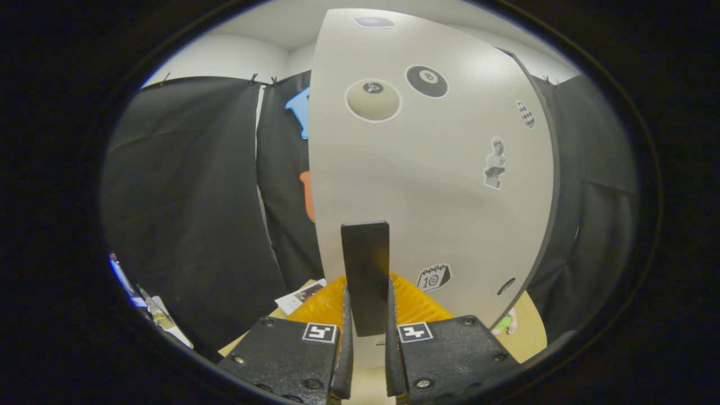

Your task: Open the shoe cabinet door, grab the shoes and put them into the shoe cabinet, then close the shoe cabinet door.

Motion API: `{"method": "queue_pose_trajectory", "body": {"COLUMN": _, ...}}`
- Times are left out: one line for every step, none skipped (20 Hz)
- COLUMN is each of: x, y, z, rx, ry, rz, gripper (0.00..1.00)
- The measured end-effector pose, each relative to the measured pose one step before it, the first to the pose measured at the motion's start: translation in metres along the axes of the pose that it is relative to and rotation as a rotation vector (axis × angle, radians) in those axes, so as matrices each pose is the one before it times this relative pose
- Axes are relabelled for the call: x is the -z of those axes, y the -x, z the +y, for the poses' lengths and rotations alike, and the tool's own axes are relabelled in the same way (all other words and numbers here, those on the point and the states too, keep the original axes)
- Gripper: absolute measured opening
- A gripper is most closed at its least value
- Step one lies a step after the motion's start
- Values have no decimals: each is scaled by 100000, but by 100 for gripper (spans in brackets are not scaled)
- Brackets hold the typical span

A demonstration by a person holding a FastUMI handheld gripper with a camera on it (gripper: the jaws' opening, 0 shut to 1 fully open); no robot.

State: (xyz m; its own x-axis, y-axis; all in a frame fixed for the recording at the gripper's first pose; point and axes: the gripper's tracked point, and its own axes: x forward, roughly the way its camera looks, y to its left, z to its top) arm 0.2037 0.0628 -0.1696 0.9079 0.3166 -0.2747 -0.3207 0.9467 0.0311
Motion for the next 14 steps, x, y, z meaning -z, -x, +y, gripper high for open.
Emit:
{"method": "queue_pose_trajectory", "body": {"x": 175, "y": 1185, "z": -469, "rx": -308, "ry": -94, "rz": -112, "gripper": 26}}
{"method": "queue_pose_trajectory", "body": {"x": 260, "y": 1280, "z": -233, "rx": -594, "ry": -48, "rz": -76, "gripper": 26}}
{"method": "queue_pose_trajectory", "body": {"x": 116, "y": 1190, "z": -355, "rx": -844, "ry": 14, "rz": -308, "gripper": 26}}
{"method": "queue_pose_trajectory", "body": {"x": 98, "y": 1087, "z": -318, "rx": -1027, "ry": -557, "rz": -387, "gripper": 26}}
{"method": "queue_pose_trajectory", "body": {"x": 152, "y": 980, "z": -469, "rx": -1433, "ry": -194, "rz": -452, "gripper": 26}}
{"method": "queue_pose_trajectory", "body": {"x": 94, "y": 1135, "z": -370, "rx": -1640, "ry": -57, "rz": -642, "gripper": 26}}
{"method": "queue_pose_trajectory", "body": {"x": 11, "y": 1002, "z": -399, "rx": -1970, "ry": 310, "rz": -692, "gripper": 26}}
{"method": "queue_pose_trajectory", "body": {"x": 68, "y": 1073, "z": -411, "rx": -2516, "ry": -353, "rz": -718, "gripper": 26}}
{"method": "queue_pose_trajectory", "body": {"x": -88, "y": 967, "z": -483, "rx": -3201, "ry": 194, "rz": -678, "gripper": 26}}
{"method": "queue_pose_trajectory", "body": {"x": 190, "y": 120, "z": -11, "rx": -3125, "ry": 0, "rz": -297, "gripper": 26}}
{"method": "queue_pose_trajectory", "body": {"x": 54, "y": 772, "z": -321, "rx": -2650, "ry": -232, "rz": -99, "gripper": 26}}
{"method": "queue_pose_trajectory", "body": {"x": 71, "y": 1340, "z": -456, "rx": -2342, "ry": -25, "rz": -176, "gripper": 26}}
{"method": "queue_pose_trajectory", "body": {"x": 122, "y": 1193, "z": -666, "rx": -2010, "ry": -558, "rz": -122, "gripper": 26}}
{"method": "queue_pose_trajectory", "body": {"x": 244, "y": 1034, "z": -753, "rx": -1883, "ry": -425, "rz": 97, "gripper": 26}}
